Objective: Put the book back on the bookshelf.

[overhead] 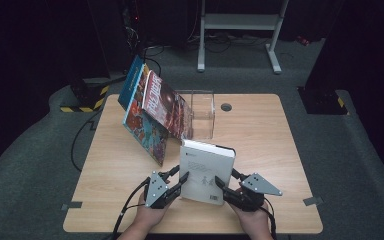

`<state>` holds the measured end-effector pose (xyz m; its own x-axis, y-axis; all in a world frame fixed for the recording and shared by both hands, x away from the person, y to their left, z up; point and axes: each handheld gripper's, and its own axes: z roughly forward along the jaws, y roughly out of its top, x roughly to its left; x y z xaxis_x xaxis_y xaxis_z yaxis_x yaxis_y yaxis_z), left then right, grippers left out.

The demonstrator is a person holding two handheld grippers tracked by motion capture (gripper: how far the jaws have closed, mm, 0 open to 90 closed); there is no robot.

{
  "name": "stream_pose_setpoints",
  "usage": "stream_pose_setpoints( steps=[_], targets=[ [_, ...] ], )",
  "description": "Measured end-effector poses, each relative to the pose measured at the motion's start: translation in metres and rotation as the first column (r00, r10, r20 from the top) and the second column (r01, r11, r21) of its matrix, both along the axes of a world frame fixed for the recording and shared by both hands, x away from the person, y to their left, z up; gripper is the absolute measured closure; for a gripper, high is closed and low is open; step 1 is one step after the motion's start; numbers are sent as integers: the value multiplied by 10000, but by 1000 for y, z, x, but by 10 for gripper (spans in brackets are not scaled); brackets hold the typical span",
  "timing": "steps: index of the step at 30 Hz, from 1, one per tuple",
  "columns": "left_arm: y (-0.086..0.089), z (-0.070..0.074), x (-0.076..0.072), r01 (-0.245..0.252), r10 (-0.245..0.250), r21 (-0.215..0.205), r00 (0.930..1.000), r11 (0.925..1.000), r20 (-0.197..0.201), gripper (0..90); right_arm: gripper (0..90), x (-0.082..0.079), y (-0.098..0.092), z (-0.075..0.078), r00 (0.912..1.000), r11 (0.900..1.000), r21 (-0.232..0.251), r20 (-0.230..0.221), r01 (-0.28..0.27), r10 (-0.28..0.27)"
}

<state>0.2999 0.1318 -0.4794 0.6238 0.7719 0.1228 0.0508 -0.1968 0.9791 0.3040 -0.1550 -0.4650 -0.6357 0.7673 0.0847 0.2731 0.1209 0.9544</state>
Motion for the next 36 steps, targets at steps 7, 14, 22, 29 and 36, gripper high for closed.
stream_pose_setpoints(
  steps=[7,14,22,29,36],
  targets=[
    [2,-1,2,-179,179,69,9998,9998,-68,660,454,-8,4,-1,9965,9980,-632,830,1,51],
    [3,-1,3,-148,148,-14,9997,9999,-168,658,466,-10,2,-2,9956,9985,-520,906,-171,217],
    [6,-3,5,-216,204,-232,9984,9995,-520,654,469,-9,-3,-3,9968,9991,-129,684,-404,412],
    [6,-3,5,-220,208,-227,9984,9995,-519,653,452,-7,-4,-4,9968,9988,33,643,-481,477],
    [6,-3,2,-249,240,-167,9984,9996,-506,654,398,-1,-1,-3,9963,9973,188,507,-706,696]
  ],
)
